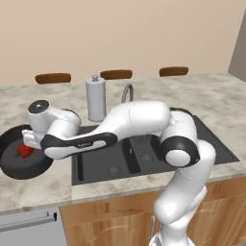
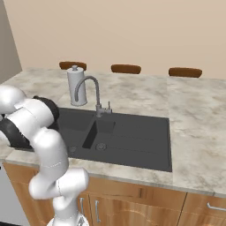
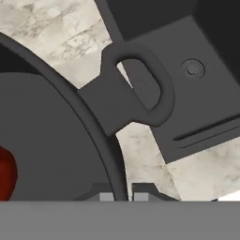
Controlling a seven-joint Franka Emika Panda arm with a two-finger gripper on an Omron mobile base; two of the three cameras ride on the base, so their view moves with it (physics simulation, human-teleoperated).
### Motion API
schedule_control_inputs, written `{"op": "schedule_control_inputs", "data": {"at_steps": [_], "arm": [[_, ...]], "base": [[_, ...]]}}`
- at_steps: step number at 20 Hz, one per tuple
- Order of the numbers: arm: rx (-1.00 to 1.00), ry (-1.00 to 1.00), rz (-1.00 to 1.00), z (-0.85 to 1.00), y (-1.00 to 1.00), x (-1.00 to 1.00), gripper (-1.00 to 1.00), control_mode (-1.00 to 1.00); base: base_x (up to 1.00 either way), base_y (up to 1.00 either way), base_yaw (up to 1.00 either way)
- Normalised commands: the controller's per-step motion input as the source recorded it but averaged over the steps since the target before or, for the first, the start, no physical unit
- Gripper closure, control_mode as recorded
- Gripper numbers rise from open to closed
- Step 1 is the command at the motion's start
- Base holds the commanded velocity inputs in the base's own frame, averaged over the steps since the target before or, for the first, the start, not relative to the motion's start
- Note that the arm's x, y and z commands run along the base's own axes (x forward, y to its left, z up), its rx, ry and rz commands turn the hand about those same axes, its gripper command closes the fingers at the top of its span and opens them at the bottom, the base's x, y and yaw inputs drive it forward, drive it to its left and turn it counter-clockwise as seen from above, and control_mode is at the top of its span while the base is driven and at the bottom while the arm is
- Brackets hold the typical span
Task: Dump the bell pepper from the pot into the sink. Then turn on the water and wash the bell pepper. Then turn off the water and put the bell pepper back in the pot.
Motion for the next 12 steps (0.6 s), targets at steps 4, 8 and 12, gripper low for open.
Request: {"op": "schedule_control_inputs", "data": {"at_steps": [4, 8, 12], "arm": [[0.11, 0.00, -0.14, 0.80, -0.74, -0.21, 1.00, -1.00], [0.14, 0.00, -0.12, 0.60, -0.83, -0.12, 1.00, -1.00], [0.19, 0.01, -0.09, 0.48, -0.95, -0.03, 1.00, -1.00]], "base": [[0.00, 0.00, 0.00], [0.00, 0.00, 0.00], [0.00, 0.00, 0.00]]}}
